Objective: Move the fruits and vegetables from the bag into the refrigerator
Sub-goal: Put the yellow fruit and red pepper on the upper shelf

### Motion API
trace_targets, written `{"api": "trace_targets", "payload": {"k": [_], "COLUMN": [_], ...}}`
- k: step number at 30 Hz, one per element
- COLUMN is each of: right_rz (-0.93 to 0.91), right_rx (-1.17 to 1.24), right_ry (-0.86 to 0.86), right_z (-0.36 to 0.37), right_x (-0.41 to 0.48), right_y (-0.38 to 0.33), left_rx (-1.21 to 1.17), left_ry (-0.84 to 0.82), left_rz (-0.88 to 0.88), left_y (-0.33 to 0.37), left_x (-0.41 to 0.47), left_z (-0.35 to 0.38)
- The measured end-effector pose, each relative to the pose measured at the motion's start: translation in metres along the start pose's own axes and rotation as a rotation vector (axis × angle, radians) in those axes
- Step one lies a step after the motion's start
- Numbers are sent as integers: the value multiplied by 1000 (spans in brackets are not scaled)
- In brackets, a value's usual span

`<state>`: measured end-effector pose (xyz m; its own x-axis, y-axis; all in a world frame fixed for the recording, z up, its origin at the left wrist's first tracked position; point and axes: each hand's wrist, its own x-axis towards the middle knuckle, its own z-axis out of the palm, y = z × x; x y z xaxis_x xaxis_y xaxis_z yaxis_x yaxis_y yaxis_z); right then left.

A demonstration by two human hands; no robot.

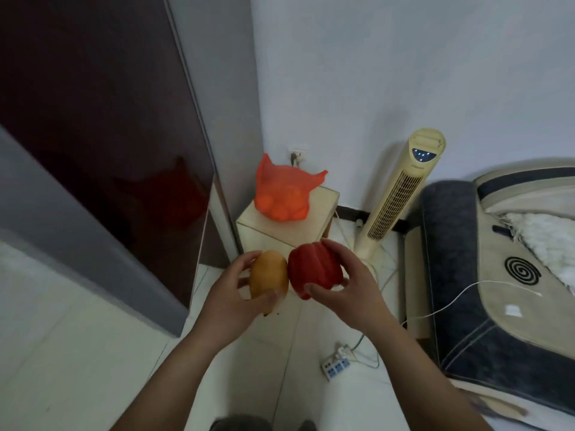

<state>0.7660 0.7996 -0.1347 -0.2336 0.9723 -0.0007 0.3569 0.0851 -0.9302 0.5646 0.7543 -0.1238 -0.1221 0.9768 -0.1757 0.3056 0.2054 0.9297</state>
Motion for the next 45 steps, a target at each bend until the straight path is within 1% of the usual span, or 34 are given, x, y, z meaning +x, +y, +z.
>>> {"api": "trace_targets", "payload": {"k": [4,9,16,22,28,31,33,36,42,45], "right_rz": [-60,-180,-89,-123,-237,-246,-214,-185,-161,-137], "right_rx": [-45,-148,-84,-87,-60,-96,-115,-119,11,47], "right_ry": [-63,-112,-150,-244,-391,-462,-496,-488,-435,-430], "right_z": [35,92,200,309,404,444,467,494,524,530], "right_x": [-27,-72,-148,-178,-178,-164,-150,-121,-28,28], "right_y": [-18,-50,-102,-143,-171,-181,-188,-198,-216,-234], "left_rx": [-7,-30,-26,3,-52,-87,-80,-60,-16,13], "left_ry": [66,116,152,322,467,531,567,583,557,500], "left_rz": [-2,1,31,-39,-116,-137,-138,-128,-98,-62], "left_y": [-14,-41,-89,-139,-173,-186,-191,-194,-190,-176], "left_x": [-46,-110,-209,-277,-321,-323,-317,-294,-193,-130], "left_z": [-31,-86,-189,-285,-354,-388,-409,-441,-496,-520]}}
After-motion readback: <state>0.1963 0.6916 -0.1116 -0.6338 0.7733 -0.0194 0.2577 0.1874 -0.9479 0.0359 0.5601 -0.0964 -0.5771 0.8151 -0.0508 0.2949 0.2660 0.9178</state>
